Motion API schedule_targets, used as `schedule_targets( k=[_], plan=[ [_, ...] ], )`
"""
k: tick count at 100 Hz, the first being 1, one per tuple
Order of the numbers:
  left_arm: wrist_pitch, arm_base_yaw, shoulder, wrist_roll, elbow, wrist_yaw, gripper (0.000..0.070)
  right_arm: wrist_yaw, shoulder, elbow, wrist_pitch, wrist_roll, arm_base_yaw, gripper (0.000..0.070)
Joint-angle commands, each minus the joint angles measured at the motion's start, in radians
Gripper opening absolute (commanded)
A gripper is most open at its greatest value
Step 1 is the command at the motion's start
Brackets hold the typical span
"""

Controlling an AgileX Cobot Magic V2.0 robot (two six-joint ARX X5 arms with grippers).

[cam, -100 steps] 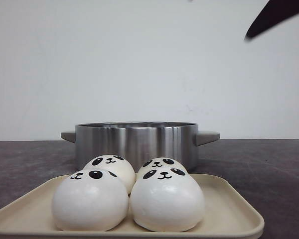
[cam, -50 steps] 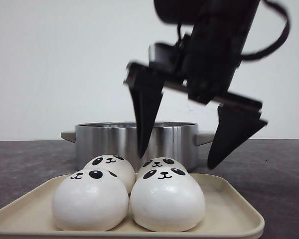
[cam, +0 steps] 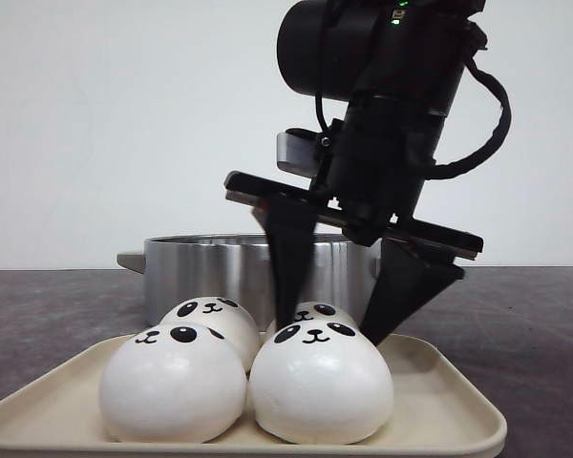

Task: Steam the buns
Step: 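Move the right gripper to a panda bun on the tray and grasp it, then lift the held bun with the right gripper over the pot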

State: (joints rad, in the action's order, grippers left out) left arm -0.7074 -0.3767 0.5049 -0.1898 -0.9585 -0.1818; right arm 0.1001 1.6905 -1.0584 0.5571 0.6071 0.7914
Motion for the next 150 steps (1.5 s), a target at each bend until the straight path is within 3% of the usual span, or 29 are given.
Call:
schedule_targets(
  k=[1, 5, 22, 33, 53, 77, 105, 118, 150],
  plan=[
    [0.011, -0.007, 0.003, 0.023, -0.010, 0.008, 0.0673, -0.024, 0.028, -0.013, 0.005, 0.011, 0.010, 0.0084],
    [0.011, -0.009, 0.003, 0.024, -0.010, 0.011, 0.0673, -0.031, 0.028, -0.013, 0.005, 0.008, 0.010, 0.0000],
    [0.011, -0.015, 0.003, 0.024, -0.010, 0.028, 0.0673, -0.047, 0.017, -0.021, 0.003, -0.017, 0.011, 0.0000],
    [0.011, -0.016, 0.003, 0.024, -0.010, 0.028, 0.0673, -0.006, -0.048, -0.047, 0.036, -0.031, 0.026, 0.0000],
    [0.040, -0.016, 0.005, 0.024, -0.010, 0.030, 0.0673, 0.022, -0.228, -0.165, 0.197, -0.068, 0.091, 0.0000],
    [0.085, -0.016, 0.005, 0.024, -0.010, 0.033, 0.0673, -0.166, -0.310, -0.399, 0.185, -0.144, 0.098, 0.0000],
    [0.086, -0.016, 0.010, 0.024, -0.010, 0.033, 0.0673, -0.180, -0.082, -0.573, 0.170, -0.282, -0.060, 0.0000],
    [0.084, -0.016, 0.011, 0.024, -0.010, 0.033, 0.0673, -0.180, 0.051, -0.577, 0.093, -0.327, -0.123, 0.0000],
    [0.039, -0.016, 0.011, 0.024, -0.010, 0.033, 0.0673, -0.167, 0.283, -0.577, -0.041, -0.354, -0.226, 0.0000]
  ],
)
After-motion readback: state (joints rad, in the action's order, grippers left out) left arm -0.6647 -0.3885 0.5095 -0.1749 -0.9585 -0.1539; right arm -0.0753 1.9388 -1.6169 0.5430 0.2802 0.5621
